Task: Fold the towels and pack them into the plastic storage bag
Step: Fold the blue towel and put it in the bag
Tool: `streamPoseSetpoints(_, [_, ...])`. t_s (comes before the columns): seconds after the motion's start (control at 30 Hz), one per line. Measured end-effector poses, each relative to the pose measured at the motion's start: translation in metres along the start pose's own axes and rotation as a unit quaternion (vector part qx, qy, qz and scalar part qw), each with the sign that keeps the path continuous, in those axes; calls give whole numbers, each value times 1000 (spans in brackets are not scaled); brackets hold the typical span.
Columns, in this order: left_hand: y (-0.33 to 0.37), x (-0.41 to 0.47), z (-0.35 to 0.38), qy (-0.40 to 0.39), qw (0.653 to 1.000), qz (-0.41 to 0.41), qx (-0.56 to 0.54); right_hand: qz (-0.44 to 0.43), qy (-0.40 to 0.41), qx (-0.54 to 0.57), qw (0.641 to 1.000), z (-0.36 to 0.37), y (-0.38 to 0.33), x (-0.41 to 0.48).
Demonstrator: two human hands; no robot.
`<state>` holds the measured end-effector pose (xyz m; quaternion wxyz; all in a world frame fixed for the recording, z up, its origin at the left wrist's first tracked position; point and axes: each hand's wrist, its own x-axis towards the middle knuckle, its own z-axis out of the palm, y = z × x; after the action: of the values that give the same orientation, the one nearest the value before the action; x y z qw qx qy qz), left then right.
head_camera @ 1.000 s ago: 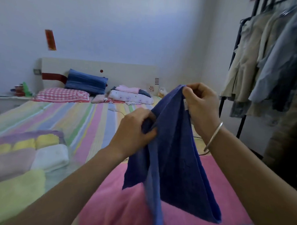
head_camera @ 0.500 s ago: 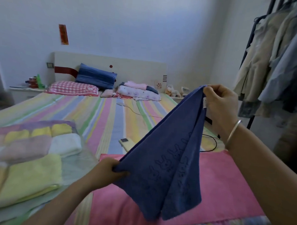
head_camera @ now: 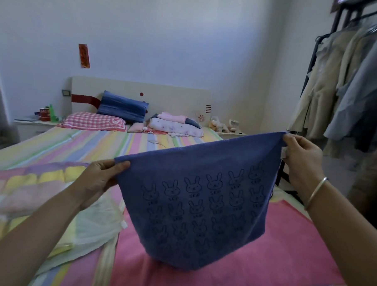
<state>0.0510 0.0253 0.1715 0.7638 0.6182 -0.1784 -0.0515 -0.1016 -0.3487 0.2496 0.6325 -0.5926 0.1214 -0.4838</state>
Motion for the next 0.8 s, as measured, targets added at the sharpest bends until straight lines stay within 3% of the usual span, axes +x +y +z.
streamPoseSetpoints(0.13, [39,20,4,-63,996,19,68,-13,-6,-15,1000,-11,5,22])
streamPoseSetpoints(0.37, [32,95,22,-11,974,-18,226,48,-13,-57,997,0,64,68])
streamPoseSetpoints(0.53, [-7,150,24,50,984,-64,156,126,2,-66,990,19,116,102])
streamPoseSetpoints(0.7, [23,192,27,81,987,66,124,89,-4,34,995,45,76,119])
streamPoseSetpoints(0.8, [36,182,28,76,989,95,88,76,-33,87,993,44,57,102])
